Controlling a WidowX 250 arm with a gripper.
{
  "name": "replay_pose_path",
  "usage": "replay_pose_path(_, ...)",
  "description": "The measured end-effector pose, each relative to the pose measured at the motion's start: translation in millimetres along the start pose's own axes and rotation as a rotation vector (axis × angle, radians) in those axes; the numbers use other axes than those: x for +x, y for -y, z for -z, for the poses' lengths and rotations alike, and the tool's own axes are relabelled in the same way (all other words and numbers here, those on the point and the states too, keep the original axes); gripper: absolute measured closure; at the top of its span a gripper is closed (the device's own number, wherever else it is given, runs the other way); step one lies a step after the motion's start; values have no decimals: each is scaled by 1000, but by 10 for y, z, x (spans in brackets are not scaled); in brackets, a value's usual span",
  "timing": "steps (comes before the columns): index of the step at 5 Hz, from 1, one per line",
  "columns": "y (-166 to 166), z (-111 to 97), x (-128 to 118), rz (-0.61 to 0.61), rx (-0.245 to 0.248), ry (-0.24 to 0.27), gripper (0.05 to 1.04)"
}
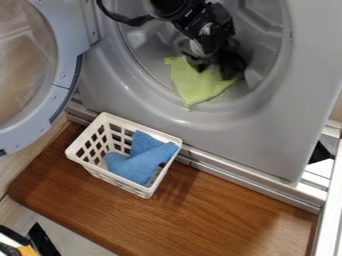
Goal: Put the green cloth inside the washing machine
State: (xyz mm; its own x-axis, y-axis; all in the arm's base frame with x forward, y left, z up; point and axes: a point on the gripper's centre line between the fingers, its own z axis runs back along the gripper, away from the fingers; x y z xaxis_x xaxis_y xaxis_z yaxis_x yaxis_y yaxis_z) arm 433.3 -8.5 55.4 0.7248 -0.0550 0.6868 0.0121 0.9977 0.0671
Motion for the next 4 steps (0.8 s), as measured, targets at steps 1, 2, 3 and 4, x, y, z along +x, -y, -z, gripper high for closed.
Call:
replay_pose_path(1, 14, -45, -5, -7, -11, 5, 79)
replay_pose_path(2, 3, -84, -23, 4, -14, 7, 83)
replay_pose_path(3, 5, -184, 28, -2, -20, 27, 83)
replay_pose_path(4, 30, -296, 37, 13, -40, 35, 83)
